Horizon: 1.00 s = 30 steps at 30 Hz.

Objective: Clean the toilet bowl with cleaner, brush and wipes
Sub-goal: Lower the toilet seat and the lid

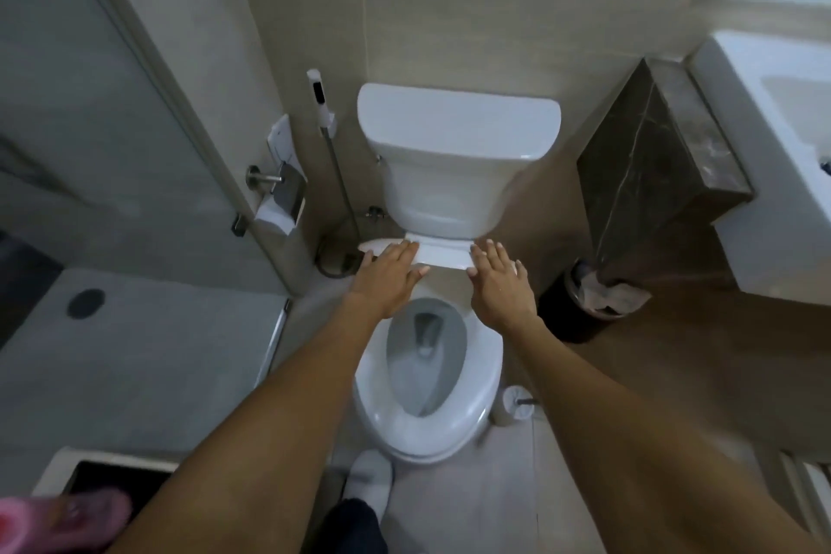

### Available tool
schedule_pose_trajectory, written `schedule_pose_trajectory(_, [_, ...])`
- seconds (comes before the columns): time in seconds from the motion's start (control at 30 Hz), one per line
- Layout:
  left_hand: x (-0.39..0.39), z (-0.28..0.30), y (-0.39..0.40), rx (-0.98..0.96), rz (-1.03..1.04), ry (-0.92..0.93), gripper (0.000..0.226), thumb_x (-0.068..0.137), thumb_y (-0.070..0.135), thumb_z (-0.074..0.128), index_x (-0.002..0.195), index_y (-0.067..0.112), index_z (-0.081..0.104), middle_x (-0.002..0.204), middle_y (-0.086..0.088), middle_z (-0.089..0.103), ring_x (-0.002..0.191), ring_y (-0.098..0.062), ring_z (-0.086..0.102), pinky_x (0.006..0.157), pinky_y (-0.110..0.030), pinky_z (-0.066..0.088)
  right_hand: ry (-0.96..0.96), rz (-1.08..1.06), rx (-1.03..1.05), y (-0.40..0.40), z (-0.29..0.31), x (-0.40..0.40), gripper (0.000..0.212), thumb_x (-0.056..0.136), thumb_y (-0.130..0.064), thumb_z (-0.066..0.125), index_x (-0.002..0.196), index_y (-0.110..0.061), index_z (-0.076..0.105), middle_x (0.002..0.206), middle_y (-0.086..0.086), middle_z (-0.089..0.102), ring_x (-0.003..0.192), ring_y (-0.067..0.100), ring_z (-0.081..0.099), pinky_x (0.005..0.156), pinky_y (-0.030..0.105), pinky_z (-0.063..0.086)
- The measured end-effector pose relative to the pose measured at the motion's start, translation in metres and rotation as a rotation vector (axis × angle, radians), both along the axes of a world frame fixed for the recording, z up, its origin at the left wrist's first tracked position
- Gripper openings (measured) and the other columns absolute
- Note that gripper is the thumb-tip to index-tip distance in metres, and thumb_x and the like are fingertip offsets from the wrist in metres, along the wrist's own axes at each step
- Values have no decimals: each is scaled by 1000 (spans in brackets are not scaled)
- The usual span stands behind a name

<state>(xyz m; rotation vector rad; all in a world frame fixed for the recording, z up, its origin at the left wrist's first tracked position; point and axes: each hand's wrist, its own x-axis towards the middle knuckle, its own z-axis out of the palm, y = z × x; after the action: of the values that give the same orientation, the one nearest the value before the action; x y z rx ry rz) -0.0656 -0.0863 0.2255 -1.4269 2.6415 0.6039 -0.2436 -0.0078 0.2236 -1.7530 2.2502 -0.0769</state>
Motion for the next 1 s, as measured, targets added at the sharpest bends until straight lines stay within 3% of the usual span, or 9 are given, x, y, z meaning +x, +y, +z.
schedule_pose_trajectory(0.37, [44, -93, 83, 50, -68, -90, 68, 99, 46, 29, 152, 18, -4, 160, 2, -5, 147, -15, -3, 116, -49, 4, 0, 81, 35, 102, -101, 40, 59, 99, -40, 8, 154, -19, 2, 161, 7, 1, 149, 24, -1, 120, 45, 6])
schedule_pose_trajectory(0.5, [61, -134, 100, 12, -143, -83, 73, 97, 51, 29, 151, 18, -8, 159, 3, -9, 146, -14, -8, 117, -52, 1, -11, 102, -13, 126, -144, 47, 61, 102, -34, 35, 153, -18, 6, 161, 8, 6, 148, 25, 7, 119, 47, 13])
schedule_pose_trajectory(0.6, [70, -170, 117, -31, -188, -123, 77, 97, 54, 30, 149, 17, -12, 159, 2, -11, 146, -14, -10, 115, -50, -6, -11, 125, -16, 145, -178, 52, 65, 99, -39, 39, 153, -18, 9, 160, 8, 10, 148, 24, 11, 117, 43, 12])
schedule_pose_trajectory(0.67, [73, -196, 131, -87, -206, -147, 81, 95, 54, 35, 147, 14, -13, 159, -1, -7, 146, -15, -6, 115, -51, -2, -3, 127, -11, 156, -202, 57, 67, 98, -39, 40, 153, -18, 8, 160, 7, 9, 148, 24, 11, 117, 43, 11])
schedule_pose_trajectory(0.8, [78, -250, 156, -261, -182, -203, 95, 83, 57, 50, 149, 7, 2, 157, -4, 21, 144, -16, 20, 111, -55, 21, 29, 93, -47, 173, -250, 68, 74, 96, -32, 50, 152, -20, 3, 160, 8, 10, 147, 23, 10, 118, 44, 10])
schedule_pose_trajectory(0.87, [81, -269, 163, -298, -172, -217, 97, 81, 57, 53, 147, 7, 3, 157, -4, 21, 144, -17, 21, 110, -56, 17, 68, 101, -38, 179, -270, 71, 77, 96, -31, 52, 152, -19, 1, 160, 9, 9, 147, 24, 9, 118, 45, 10])
schedule_pose_trajectory(1.0, [83, -303, 173, -323, -170, -249, 98, 89, 53, 47, 145, 6, -17, 159, -5, -2, 147, -18, 4, 108, -58, -3, 111, 90, -24, 186, -306, 75, 78, 97, -32, 50, 152, -18, -3, 161, 7, 2, 147, 21, -6, 118, 45, 3])
